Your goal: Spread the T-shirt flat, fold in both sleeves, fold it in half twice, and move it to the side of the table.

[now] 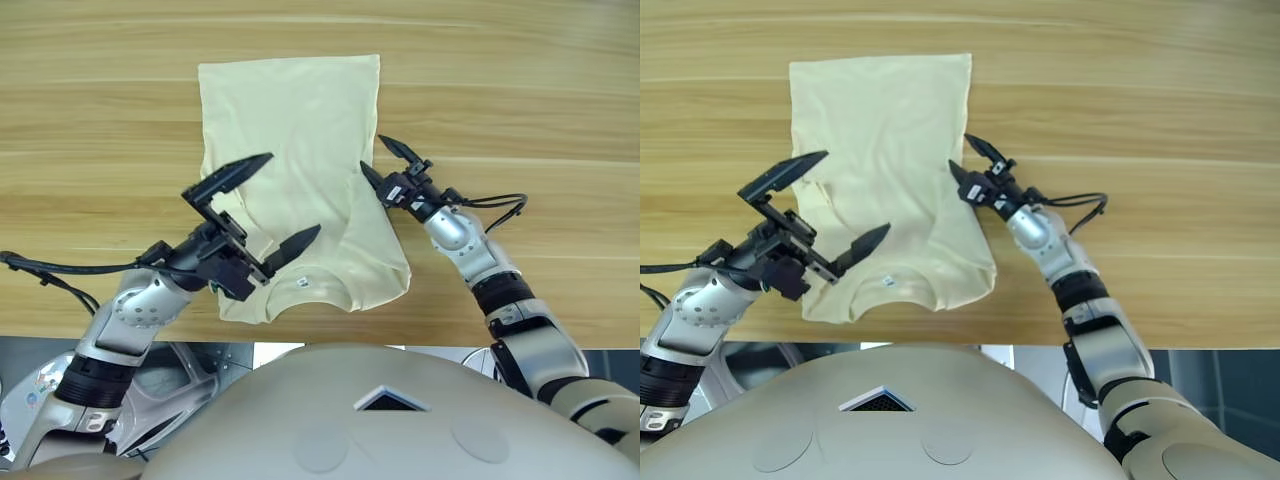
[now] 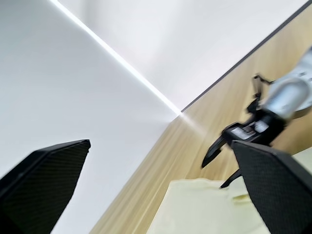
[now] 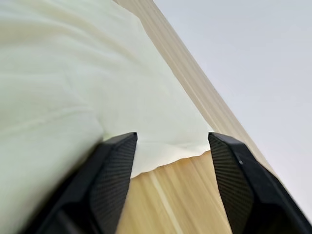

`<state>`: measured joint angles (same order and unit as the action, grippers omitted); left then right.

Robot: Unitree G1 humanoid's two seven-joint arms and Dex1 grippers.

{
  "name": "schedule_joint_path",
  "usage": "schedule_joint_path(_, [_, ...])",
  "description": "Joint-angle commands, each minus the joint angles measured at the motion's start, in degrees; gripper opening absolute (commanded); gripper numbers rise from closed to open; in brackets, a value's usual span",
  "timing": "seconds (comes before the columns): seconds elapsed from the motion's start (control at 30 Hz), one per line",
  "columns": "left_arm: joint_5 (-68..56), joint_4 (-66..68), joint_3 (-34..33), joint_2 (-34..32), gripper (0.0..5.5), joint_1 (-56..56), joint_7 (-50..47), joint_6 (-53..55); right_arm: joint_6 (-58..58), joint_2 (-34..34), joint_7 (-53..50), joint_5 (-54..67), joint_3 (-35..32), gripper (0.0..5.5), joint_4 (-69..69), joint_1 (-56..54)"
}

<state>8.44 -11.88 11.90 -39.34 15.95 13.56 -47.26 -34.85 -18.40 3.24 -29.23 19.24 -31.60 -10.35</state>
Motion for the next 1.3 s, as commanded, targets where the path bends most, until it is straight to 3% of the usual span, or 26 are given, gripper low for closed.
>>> schedule_joint_path(0.03, [-1.73, 7.04, -2.03, 3.98, 5.40, -1.77, -1.26, -0.24, 2.93, -1.31, -2.23, -2.11, -1.04, 2.71, 4.67, 0.32])
schedule_joint_path(0.33, [-1.61, 16.00, -5.95, 8.72, 5.40, -4.51, -1.33, -1.18, 6.08, -5.09, -7.21, -0.69, -7.81, 2.71, 7.98, -4.30])
schedule_joint_path(0.53, [0.04, 19.93, -8.80, 11.63, 5.40, -7.55, -4.01, -0.57, 4.58, -2.02, -5.35, -0.89, -3.83, 2.71, 1.72, -9.37])
schedule_joint_path(0.7, [-3.52, 27.36, -17.33, 13.21, 5.40, -9.86, -9.49, 1.62, 2.69, -3.45, -5.17, 4.72, -7.48, 3.58, 3.11, -6.70])
schedule_joint_path(0.87, [-6.93, 34.05, -16.87, 14.67, 5.40, -9.86, -6.89, -0.84, 0.95, -6.82, -3.87, 9.92, -12.49, 4.37, 8.47, -0.79])
schedule_joint_path(1.1, [-13.89, 34.56, -8.72, 17.55, 4.36, -6.50, 6.63, -2.90, -0.61, -7.57, -0.91, 12.28, -12.96, 4.39, 14.47, 3.99])
schedule_joint_path(1.3, [-18.01, 25.56, -11.27, 16.61, 3.57, -0.95, 8.36, -2.47, -7.82, -14.85, 5.24, 13.59, -13.47, 4.39, 12.25, 8.24])
